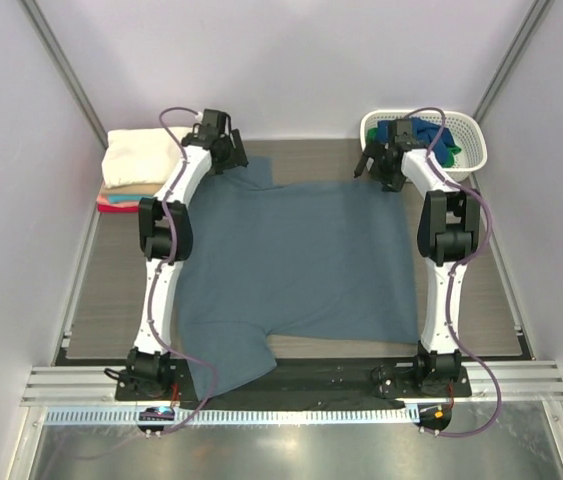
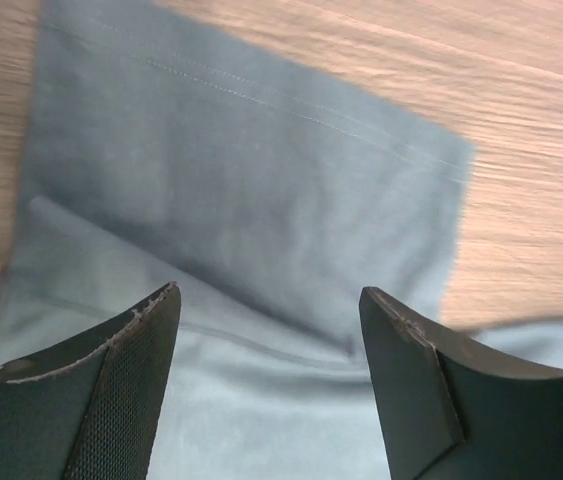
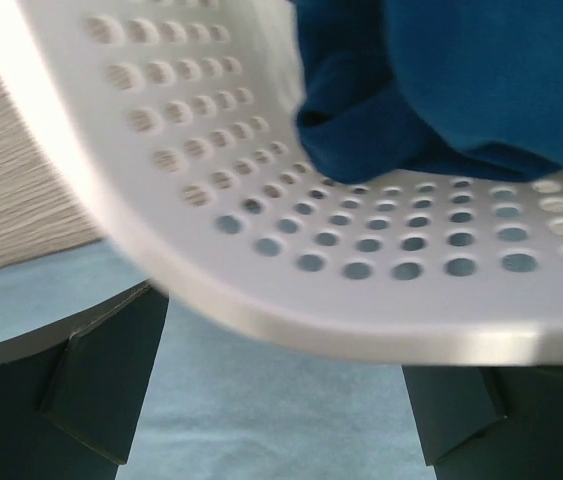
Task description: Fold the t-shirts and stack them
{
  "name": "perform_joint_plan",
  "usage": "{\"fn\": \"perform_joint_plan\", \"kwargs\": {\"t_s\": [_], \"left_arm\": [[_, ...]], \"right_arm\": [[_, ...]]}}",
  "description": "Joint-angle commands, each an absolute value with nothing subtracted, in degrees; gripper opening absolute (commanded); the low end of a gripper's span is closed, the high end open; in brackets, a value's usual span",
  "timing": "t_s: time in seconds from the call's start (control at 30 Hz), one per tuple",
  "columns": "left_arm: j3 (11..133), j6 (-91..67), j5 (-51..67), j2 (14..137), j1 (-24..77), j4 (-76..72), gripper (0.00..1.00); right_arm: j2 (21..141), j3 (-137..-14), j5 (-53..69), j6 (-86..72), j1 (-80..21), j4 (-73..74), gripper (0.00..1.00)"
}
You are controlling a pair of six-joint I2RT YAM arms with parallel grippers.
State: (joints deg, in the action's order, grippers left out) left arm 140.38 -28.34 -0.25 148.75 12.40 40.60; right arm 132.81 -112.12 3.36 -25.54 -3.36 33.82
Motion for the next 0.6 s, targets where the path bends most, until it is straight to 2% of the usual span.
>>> {"fn": "perform_joint_plan", "kwargs": {"t_s": [0.0,0.17,0.37,0.57], "left_arm": [[139.1,-28.5,1.9,137.6,13.4,43.2,0.74],[112.5,-30.3,-1.4,114.2,14.4,37.9,0.75],[83.7,-31.5,-6.3,91.7,17.5,35.9,0.75],[60.1,-36.0,-6.9,78.2,18.9,35.1,0.75]], "right_arm": [[127.4,-114.8,7.0,-21.7,-3.6,30.5,0.98],[115.5,-106.2,10.3,-22.2,-3.7,30.8,1.0],[101.9,-86.4,6.3,-22.8,-7.9,30.7,1.0],[90.7,-65.2,3.5,-25.3,-10.9,30.1,1.0]]}}
